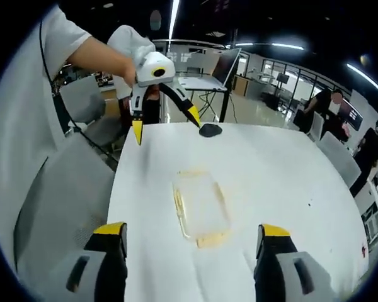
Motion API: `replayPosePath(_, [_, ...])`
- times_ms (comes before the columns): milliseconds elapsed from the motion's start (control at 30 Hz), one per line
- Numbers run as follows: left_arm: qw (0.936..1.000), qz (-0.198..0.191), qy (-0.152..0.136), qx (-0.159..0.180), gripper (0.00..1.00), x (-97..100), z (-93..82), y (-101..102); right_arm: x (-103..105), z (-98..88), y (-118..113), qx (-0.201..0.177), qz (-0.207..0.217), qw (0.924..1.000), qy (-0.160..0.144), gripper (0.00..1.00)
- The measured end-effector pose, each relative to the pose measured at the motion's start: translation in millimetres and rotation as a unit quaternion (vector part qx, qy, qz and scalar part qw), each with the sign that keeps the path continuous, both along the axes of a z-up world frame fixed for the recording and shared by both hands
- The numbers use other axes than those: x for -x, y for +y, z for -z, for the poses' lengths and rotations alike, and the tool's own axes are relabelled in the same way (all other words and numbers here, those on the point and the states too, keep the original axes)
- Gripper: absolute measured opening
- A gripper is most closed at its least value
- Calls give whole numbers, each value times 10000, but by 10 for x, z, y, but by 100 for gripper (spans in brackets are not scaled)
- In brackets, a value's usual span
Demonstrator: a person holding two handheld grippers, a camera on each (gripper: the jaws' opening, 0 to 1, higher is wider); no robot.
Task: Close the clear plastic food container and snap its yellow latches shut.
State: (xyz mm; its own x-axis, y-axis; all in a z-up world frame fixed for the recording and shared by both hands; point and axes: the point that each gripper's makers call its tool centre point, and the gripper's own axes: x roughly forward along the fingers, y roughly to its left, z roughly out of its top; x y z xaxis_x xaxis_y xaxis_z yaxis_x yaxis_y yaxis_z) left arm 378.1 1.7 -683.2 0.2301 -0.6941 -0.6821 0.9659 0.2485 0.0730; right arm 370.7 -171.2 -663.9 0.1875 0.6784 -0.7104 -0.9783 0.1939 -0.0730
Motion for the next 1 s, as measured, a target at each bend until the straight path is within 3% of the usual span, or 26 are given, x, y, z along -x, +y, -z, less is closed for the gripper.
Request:
replayPosePath(633, [9979, 410, 180, -478, 75, -137, 357, -68, -249, 356, 23, 468, -249, 9985, 130, 73])
replayPosePath(867, [9959, 535, 251, -692, 73, -175, 506, -65, -274, 475, 39, 655, -450, 9967, 141, 64])
replayPosePath(933, [9938, 510, 204, -969, 71, -225, 574, 3, -280, 519, 44, 725, -470, 9962, 146, 65])
replayPosePath(1000, [9947, 498, 325, -835, 72, -218, 586, -32, -263, 569, 43, 782, -511, 9953, 253, 65])
